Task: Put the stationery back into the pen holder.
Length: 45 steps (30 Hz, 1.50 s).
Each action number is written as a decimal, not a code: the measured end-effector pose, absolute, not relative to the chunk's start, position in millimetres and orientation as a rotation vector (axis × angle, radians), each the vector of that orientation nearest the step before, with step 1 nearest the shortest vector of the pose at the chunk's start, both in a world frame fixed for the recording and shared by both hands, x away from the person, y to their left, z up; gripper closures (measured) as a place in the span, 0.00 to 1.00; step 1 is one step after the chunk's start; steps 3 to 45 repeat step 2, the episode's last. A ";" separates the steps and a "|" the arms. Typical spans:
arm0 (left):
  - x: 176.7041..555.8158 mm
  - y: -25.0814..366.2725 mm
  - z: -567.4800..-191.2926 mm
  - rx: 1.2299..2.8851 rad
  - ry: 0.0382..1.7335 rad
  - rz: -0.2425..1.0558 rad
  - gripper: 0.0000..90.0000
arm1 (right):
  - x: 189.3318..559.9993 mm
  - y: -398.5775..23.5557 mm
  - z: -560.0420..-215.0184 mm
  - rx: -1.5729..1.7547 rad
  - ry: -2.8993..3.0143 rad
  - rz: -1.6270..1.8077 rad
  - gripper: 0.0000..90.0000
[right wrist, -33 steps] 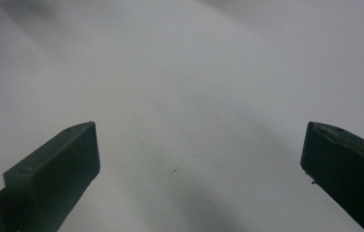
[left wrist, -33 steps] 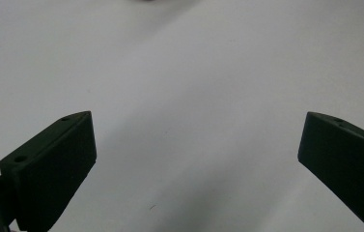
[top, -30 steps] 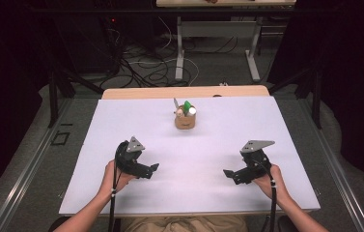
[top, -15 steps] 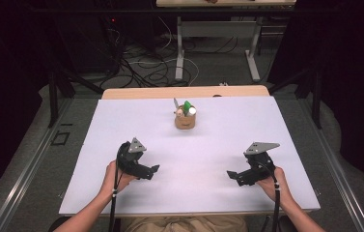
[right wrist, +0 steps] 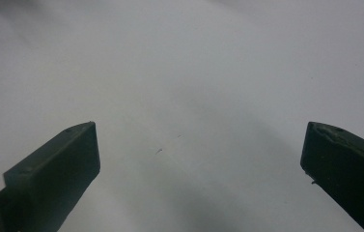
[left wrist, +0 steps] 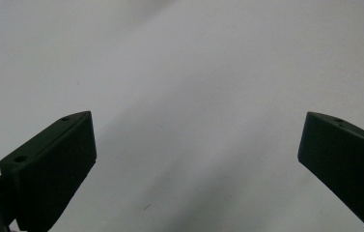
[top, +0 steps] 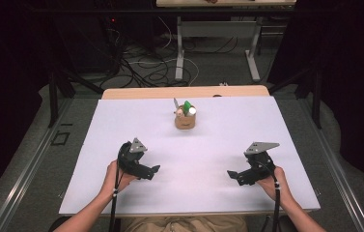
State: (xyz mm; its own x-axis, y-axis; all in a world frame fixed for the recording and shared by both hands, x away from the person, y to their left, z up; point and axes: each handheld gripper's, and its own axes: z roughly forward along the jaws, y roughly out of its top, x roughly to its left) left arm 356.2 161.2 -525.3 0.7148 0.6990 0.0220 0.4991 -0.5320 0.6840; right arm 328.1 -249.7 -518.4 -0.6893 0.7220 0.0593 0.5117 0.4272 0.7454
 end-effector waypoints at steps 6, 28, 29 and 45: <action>356.7 160.9 -525.6 2.251 0.905 0.388 0.00 | 328.1 -250.5 -517.4 1.069 2.425 1.113 0.00; 356.7 160.9 -525.6 2.251 0.905 0.388 0.00 | 328.1 -250.5 -517.4 1.069 2.425 1.113 0.00; 356.7 160.9 -525.6 2.251 0.905 0.388 0.00 | 328.1 -250.5 -517.4 1.069 2.425 1.113 0.00; 356.7 160.9 -525.6 2.251 0.905 0.388 0.00 | 328.1 -250.5 -517.4 1.069 2.425 1.113 0.00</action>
